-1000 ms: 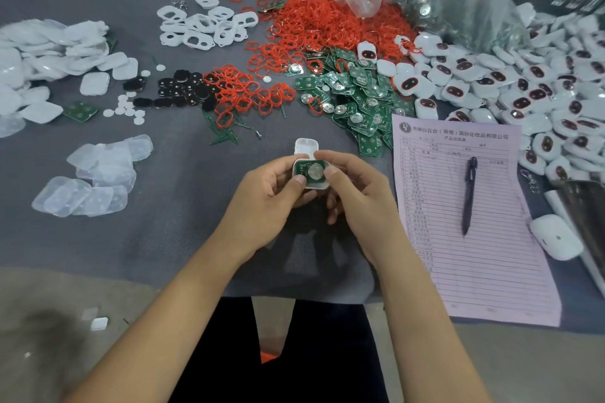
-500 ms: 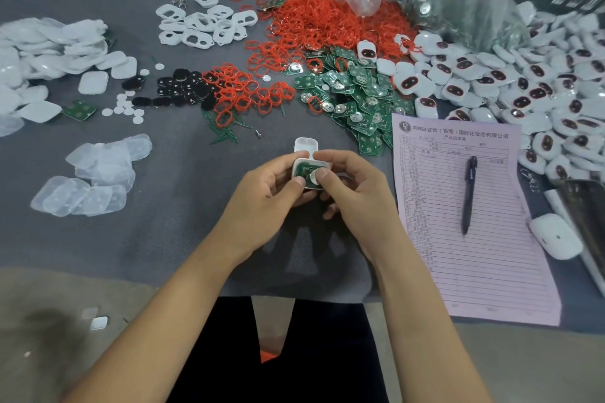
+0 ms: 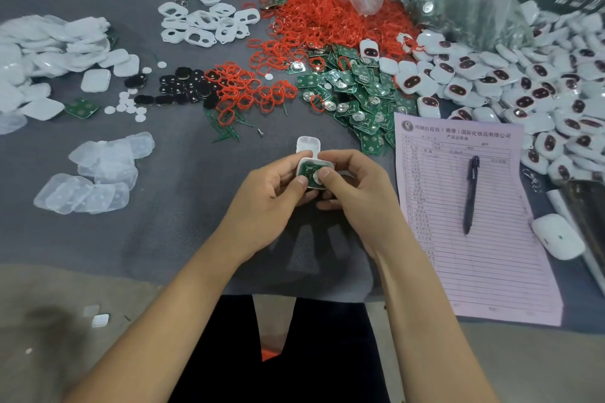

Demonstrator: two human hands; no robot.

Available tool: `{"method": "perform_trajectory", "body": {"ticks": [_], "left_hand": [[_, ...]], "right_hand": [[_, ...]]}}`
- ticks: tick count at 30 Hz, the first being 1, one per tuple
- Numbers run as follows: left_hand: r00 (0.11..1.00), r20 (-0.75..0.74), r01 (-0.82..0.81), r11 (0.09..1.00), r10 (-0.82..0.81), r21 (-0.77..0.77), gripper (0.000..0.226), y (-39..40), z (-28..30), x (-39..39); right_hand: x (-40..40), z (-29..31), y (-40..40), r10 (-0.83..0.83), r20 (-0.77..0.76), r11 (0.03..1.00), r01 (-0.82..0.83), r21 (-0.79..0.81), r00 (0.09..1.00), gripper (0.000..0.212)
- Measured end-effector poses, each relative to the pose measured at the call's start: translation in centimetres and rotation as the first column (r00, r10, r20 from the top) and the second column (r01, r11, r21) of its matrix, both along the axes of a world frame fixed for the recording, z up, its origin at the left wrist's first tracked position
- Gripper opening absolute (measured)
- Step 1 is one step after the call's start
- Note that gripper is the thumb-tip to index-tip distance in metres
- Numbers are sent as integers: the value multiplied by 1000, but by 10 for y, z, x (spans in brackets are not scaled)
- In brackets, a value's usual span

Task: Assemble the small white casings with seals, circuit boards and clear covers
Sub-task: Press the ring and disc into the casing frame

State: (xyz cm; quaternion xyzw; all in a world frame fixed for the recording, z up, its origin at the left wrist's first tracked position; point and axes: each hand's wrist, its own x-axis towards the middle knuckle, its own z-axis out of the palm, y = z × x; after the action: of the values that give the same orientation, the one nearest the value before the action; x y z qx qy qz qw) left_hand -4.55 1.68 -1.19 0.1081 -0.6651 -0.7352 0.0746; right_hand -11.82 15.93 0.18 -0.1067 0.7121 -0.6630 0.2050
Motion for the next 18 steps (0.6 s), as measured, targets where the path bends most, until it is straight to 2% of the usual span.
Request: {"method": "perform_trajectory", "body": {"ticks": [5, 10, 14, 18], "left_hand": [[999, 0, -35, 994, 35, -104, 39, 4, 1, -1], [994, 3, -103, 964, 107, -245, 28, 5, 0, 0], [991, 18, -125, 958, 134, -258, 25, 7, 1, -1], [989, 33, -130, 965, 141, -229, 25, 8, 1, -2]], "right_hand": [[3, 0, -5, -36, -30, 999, 36, 26, 999, 12], [3, -2, -1, -20, -61, 999, 23, 45, 998, 11], [2, -3, 0, -7, -63, 999, 10, 48, 998, 10], [4, -4, 1, -16, -143, 999, 23, 47, 990, 8]]}}
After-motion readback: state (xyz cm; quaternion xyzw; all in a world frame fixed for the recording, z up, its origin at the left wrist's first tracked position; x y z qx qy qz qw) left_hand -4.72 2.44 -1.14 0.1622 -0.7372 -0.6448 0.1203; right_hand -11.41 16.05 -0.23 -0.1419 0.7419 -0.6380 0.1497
